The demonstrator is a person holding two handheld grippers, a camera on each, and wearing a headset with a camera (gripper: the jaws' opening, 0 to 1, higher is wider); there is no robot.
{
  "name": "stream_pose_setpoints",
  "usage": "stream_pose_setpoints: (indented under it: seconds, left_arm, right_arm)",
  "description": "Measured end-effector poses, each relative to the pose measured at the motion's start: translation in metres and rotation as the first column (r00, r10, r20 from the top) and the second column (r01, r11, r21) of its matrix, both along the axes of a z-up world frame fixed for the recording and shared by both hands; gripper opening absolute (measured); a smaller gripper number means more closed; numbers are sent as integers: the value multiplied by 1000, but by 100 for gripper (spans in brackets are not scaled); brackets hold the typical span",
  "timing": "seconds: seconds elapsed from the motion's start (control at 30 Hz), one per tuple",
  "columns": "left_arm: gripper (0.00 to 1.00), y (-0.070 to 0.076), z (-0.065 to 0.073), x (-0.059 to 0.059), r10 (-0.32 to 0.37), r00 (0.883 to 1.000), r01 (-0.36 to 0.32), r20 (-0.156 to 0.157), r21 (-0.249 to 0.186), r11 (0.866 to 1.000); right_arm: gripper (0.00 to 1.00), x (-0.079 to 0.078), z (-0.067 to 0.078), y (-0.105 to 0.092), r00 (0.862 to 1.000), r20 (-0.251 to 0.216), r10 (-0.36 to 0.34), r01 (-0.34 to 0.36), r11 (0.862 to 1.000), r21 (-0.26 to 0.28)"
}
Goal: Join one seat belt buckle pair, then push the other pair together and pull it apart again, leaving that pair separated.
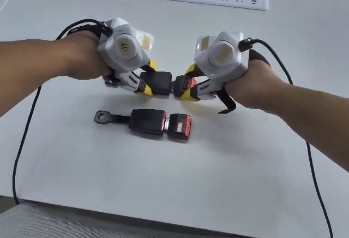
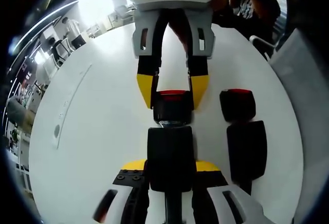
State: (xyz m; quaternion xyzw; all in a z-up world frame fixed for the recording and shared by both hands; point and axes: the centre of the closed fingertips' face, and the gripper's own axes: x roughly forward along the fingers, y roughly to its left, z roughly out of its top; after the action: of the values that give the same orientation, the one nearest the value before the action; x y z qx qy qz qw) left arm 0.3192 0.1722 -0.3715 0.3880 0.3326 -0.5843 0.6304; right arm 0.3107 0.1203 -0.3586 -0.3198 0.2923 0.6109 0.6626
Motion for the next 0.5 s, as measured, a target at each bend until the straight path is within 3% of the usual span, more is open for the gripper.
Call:
stream_pose_setpoints:
  seconds: [0.5]
  left_arm:
    - [32, 0, -1, 2, -24, 1000, 24, -3, 14, 1000]
  right_arm:
    - [29, 2, -1, 1, 1000, 4, -4, 4, 1000, 13]
